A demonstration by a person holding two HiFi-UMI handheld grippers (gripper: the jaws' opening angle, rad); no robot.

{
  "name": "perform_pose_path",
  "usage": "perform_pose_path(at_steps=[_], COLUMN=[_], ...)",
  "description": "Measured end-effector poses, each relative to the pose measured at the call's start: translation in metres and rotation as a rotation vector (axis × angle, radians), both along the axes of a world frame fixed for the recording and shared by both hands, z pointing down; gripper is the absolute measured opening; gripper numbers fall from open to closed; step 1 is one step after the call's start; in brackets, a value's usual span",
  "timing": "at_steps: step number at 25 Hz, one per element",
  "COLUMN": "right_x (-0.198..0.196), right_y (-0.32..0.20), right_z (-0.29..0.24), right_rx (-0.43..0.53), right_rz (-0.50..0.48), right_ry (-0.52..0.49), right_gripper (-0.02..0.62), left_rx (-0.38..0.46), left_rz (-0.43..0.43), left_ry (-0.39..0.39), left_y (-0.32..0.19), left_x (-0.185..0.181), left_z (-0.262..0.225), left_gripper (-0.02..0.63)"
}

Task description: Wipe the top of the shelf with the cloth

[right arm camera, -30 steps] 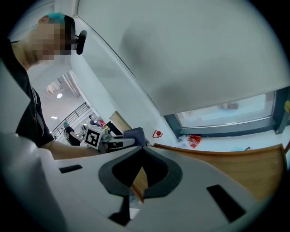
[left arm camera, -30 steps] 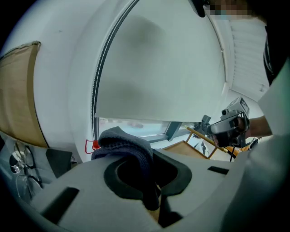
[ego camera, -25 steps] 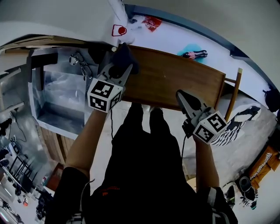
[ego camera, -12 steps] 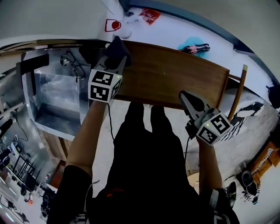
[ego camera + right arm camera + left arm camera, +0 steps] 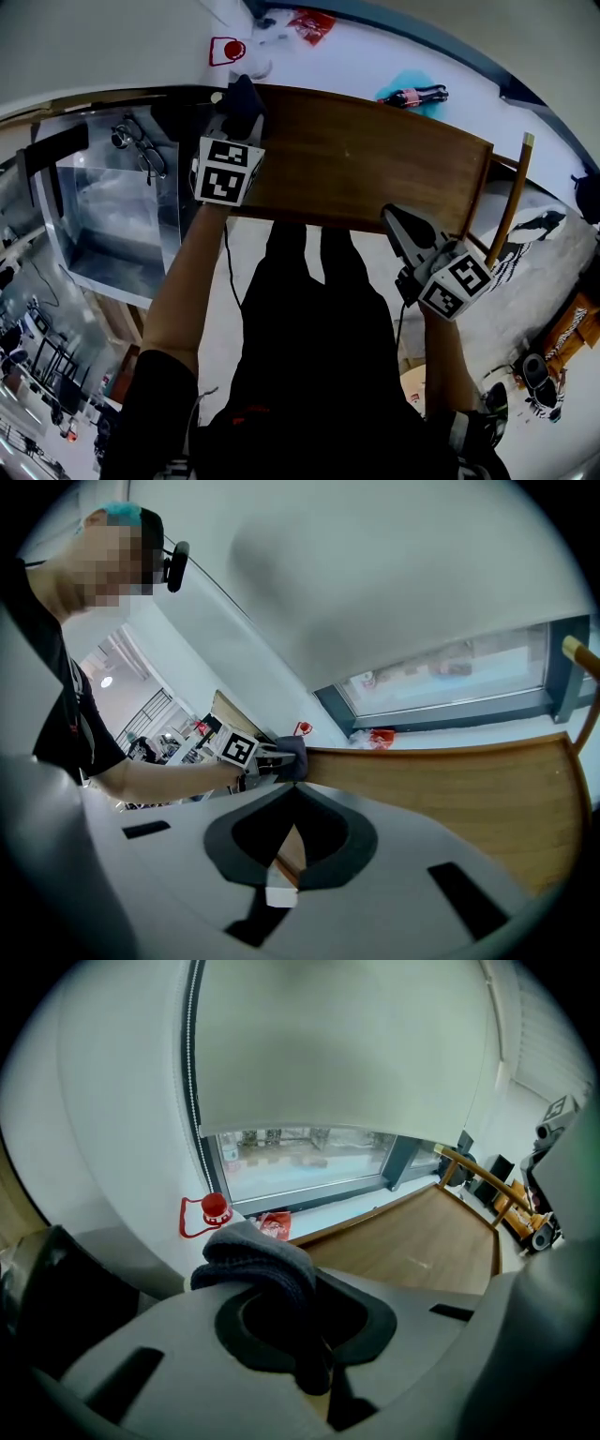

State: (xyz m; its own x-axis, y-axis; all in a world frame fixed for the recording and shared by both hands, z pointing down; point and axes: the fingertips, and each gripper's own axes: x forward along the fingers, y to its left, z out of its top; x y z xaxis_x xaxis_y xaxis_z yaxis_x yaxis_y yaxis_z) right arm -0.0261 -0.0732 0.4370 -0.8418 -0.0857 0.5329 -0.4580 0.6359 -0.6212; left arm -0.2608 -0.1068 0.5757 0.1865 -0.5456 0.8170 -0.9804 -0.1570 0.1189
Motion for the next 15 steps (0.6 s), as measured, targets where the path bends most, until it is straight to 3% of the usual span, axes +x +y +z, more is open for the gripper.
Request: perform_pose_path(at_steps=[15], right_x=[0.027], right_y=[0.002], right_z=[0.009], right_rx=[-0.017], right_rz=[0.053], right_ry=[-0.008], right_gripper=[0.005], left_rx=[-0.039], left_rz=[0.075], left_ry=[-0.003], left_y=[-0.012], left_x=[0.029], left_z=[0.022], left_gripper=[0.049])
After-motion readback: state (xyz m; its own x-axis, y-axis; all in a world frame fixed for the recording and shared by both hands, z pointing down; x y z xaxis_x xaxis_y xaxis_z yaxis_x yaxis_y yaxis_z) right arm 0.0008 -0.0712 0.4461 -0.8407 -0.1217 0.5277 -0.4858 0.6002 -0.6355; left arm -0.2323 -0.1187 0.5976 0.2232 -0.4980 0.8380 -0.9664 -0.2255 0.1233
